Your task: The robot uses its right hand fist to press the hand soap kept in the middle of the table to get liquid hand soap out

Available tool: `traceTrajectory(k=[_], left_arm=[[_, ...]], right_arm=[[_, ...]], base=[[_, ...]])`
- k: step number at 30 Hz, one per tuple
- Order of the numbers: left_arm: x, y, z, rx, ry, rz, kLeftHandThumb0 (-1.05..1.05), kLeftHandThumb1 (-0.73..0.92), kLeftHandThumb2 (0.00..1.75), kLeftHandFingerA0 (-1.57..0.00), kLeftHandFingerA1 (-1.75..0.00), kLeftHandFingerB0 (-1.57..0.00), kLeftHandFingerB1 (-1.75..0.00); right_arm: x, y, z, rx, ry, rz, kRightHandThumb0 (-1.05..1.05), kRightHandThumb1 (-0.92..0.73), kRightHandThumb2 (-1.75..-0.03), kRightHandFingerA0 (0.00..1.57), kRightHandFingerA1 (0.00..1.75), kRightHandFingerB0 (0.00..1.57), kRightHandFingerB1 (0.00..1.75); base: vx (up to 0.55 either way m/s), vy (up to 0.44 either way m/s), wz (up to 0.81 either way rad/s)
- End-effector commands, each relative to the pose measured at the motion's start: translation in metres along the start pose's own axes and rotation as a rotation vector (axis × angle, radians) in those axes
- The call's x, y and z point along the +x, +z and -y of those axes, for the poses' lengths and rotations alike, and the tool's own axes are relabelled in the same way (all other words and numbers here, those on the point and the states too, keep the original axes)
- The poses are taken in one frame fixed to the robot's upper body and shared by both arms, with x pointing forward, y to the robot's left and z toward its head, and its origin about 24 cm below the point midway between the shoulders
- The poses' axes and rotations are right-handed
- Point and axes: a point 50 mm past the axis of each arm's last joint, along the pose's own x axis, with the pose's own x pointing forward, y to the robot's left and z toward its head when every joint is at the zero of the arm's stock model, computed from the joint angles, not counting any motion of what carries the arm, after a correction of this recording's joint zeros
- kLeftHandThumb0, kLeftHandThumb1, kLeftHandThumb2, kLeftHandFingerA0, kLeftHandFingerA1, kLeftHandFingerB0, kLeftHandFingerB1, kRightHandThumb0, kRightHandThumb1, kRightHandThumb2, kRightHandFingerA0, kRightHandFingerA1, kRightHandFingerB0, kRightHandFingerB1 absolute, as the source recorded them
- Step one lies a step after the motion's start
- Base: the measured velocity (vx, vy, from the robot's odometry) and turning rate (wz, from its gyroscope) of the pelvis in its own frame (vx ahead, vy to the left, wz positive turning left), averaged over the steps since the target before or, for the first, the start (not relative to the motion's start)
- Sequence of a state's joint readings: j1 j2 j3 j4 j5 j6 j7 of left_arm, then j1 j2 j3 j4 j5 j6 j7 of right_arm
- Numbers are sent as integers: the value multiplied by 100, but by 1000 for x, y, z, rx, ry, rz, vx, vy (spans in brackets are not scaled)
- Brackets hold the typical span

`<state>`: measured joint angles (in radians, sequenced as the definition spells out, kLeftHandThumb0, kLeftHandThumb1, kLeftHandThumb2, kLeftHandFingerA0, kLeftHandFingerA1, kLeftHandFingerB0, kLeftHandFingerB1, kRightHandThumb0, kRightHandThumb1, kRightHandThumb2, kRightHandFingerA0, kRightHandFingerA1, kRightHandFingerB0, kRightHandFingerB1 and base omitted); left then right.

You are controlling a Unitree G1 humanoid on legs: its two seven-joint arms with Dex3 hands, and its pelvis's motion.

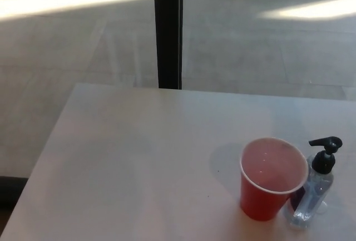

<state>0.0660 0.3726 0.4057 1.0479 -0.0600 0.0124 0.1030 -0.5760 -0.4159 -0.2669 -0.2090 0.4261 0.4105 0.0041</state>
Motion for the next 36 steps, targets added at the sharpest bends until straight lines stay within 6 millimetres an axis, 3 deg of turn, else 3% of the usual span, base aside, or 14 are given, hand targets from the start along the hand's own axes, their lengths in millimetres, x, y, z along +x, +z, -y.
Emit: traceTrajectory(k=[1, 2, 4, 5, 7, 13, 18, 21, 22, 28, 29, 30, 31, 36], left_arm=[[-1, -2, -14, 6, 32, 12, -21, 37, 97, -65, -87, -50, -76], [-1, -2, -14, 4, 34, 12, -21, 37, 97, -65, -87, -50, -76], [-1, -1, -14, 22, 45, 13, -21, 38, 97, -67, -88, -52, -76], [-1, 0, -14, 17, 43, 16, -23, 37, 98, -63, -86, -52, -77], [-1, 0, -14, 6, 40, 17, -23, 37, 98, -63, -86, -52, -77], [0, 0, -16, 30, 42, 11, -22, 39, 97, -64, -85, -50, -75], [0, 1, -17, 28, 42, 17, -22, 39, 96, -67, -87, -51, -76], [0, 0, -17, 27, 46, 14, -21, 38, 96, -70, -90, -54, -77], [0, 0, -17, 23, 44, 14, -22, 38, 96, -70, -89, -53, -77], [-1, -3, -17, 28, 48, 10, -22, 39, 97, -71, -91, -52, -77], [-1, -4, -17, 25, 46, 8, -23, 39, 98, -66, -87, -50, -76], [-1, -4, -18, 33, 45, 10, -23, 39, 98, -63, -85, -50, -75], [-1, -4, -18, 29, 46, 8, -24, 40, 98, -65, -87, -49, -75], [-1, -4, -17, 21, 46, 6, -22, 39, 98, -68, -89, -51, -76]], right_arm=[[-14, -25, -11, 52, 98, -129, -22, -54, -122, 103, 175, 77, 152], [-17, -30, -11, 54, 107, -150, -21, -54, -119, 104, 175, 68, 166], [-24, -39, -13, 71, 137, -190, -21, -55, -118, 104, 175, 65, 164], [-27, -43, -14, 69, 155, -197, -23, -56, -117, 103, 175, 75, 148], [-29, -47, -16, 62, 172, -199, -23, -56, -117, 103, 175, 75, 148], [-44, -62, -23, 72, 179, -265, -22, -50, -123, 103, 175, 68, 167], [-52, -66, -26, 87, 196, -280, -23, -51, -125, 101, 175, 76, 155], [-55, -66, -27, 74, 211, -273, -25, -50, -126, 101, 175, 76, 158], [-55, -66, -28, 88, 222, -263, -22, -50, -126, 103, 175, 66, 170], [-56, -67, -28, 107, 215, -271, -22, -50, -124, 102, 175, 67, 169], [-56, -66, -28, 117, 215, -275, -23, -51, -125, 100, 175, 75, 159], [-56, -66, -28, 111, 214, -278, -22, -50, -125, 103, 175, 68, 169], [-57, -66, -26, 107, 213, -280, -24, -52, -125, 102, 175, 77, 158], [-60, -67, -24, 120, 216, -284, -22, -52, -125, 106, 175, 69, 169]], base=[[0, 0, 0], [0, 0, 0], [0, 0, 0], [0, 0, 0], [0, 0, 0], [0, 0, 0], [0, 0, 0], [0, 0, 0], [0, 0, 0], [0, 0, 0], [0, 0, 0], [0, 0, 0], [0, 0, 0], [0, 0, 0]])
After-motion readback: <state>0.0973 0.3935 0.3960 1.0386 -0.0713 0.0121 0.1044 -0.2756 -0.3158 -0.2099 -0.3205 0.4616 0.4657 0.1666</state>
